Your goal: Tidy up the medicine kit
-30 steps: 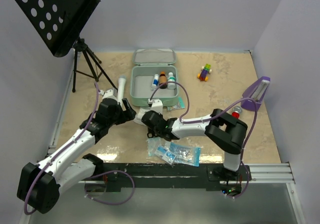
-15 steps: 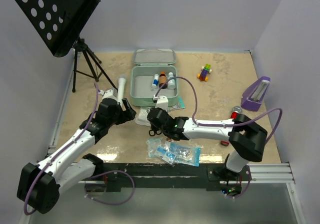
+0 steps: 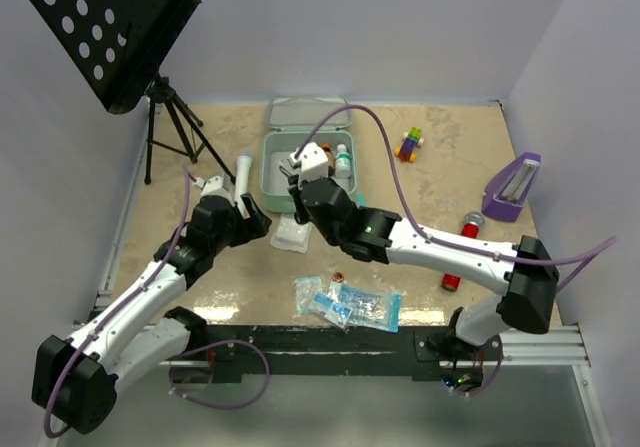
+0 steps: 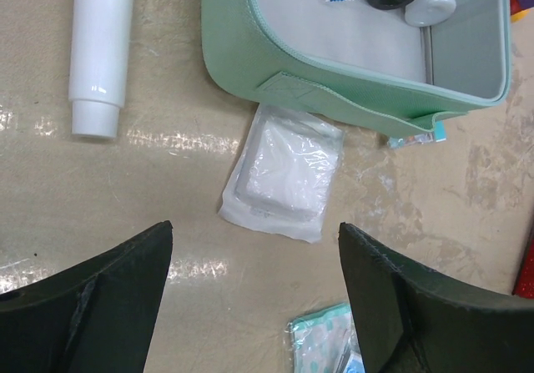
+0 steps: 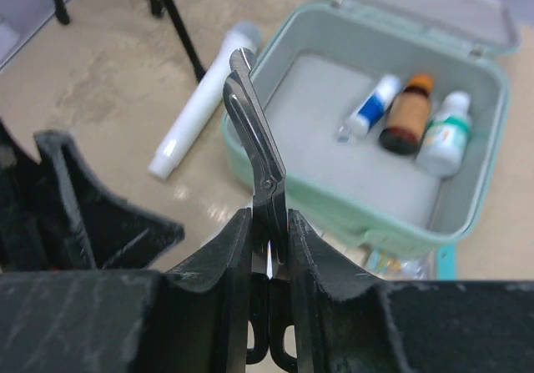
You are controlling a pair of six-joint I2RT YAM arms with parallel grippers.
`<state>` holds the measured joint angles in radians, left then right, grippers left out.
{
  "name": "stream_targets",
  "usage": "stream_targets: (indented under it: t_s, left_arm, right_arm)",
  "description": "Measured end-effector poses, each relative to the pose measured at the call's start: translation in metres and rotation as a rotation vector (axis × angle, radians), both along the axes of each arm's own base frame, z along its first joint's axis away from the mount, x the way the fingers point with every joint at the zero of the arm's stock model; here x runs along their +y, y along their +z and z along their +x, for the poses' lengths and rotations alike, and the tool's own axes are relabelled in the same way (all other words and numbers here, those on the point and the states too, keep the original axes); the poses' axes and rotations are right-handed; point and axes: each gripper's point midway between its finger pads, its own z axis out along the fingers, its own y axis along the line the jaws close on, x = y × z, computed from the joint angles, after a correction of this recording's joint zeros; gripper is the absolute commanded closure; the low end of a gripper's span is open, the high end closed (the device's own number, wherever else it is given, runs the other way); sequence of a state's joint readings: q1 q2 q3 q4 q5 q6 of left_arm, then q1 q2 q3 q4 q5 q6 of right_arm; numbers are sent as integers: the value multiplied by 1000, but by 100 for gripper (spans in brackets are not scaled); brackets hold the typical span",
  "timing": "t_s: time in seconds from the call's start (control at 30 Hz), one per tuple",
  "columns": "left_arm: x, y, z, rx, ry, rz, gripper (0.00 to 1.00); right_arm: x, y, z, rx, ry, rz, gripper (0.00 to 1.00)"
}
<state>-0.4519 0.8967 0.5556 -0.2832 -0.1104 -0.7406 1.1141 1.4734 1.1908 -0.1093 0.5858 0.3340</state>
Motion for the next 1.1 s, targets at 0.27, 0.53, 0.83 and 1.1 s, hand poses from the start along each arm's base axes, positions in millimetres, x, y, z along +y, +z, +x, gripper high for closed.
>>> stream_targets:
  t_s: [0.27, 0.53, 0.83, 1.1]
  left_arm:
    - [3, 8, -3, -20, 5, -4, 16]
    - [9, 19, -5, -56, 24, -9, 16]
    - [9, 16, -5, -48, 24, 0, 16]
    - [9, 8, -7, -37, 19, -1, 16]
  right_arm:
    - [-15, 3, 67, -186, 47, -302, 100]
    - [-61, 26, 133, -322, 77, -360, 100]
    - [-20, -7, 142, -418, 351, -512, 100]
    - [-15, -96, 144, -251, 540, -581, 100]
